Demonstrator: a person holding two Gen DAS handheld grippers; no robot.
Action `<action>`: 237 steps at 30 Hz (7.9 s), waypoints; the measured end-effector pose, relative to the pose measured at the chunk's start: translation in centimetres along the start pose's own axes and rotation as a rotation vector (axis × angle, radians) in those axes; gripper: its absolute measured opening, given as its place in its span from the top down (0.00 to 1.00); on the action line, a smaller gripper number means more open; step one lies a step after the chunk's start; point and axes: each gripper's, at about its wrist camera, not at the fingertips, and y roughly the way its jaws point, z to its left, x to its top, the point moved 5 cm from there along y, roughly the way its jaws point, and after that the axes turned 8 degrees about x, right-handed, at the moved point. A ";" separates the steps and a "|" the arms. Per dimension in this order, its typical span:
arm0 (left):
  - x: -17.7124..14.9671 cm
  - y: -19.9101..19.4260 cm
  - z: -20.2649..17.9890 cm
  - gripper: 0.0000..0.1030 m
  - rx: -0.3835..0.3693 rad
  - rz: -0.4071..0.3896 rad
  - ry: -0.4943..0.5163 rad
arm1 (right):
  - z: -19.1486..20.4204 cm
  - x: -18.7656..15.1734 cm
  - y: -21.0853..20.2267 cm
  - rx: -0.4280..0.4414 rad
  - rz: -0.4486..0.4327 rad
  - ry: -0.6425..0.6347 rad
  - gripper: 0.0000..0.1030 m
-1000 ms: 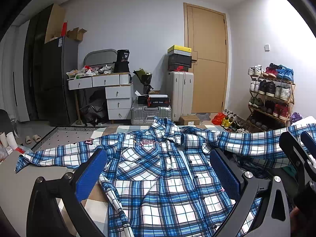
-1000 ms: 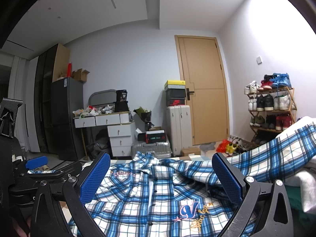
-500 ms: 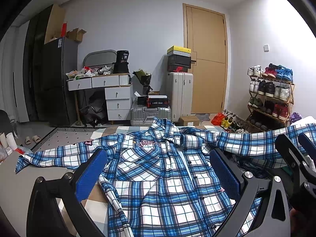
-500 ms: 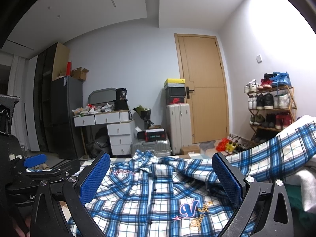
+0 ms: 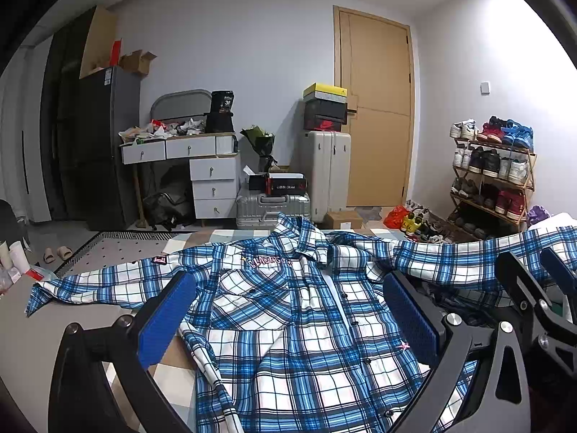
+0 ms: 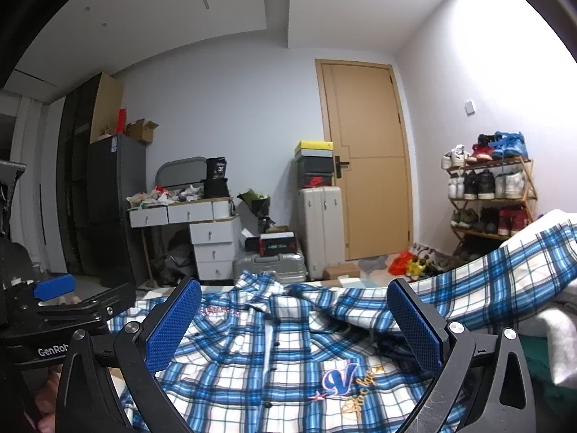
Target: Fold large clothes
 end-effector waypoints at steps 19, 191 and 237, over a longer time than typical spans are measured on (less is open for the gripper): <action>-0.7 -0.8 -0.1 0.01 -0.097 0.054 0.002 | -17.2 3.0 -7.0 -0.293 0.177 0.235 0.00; -4.0 25.8 -0.4 1.00 0.054 0.664 0.592 | -5.4 -12.5 1.2 0.371 0.672 0.633 0.09; -5.6 22.8 1.6 0.99 0.040 0.723 0.441 | -5.4 -13.0 1.2 0.392 0.687 0.671 0.09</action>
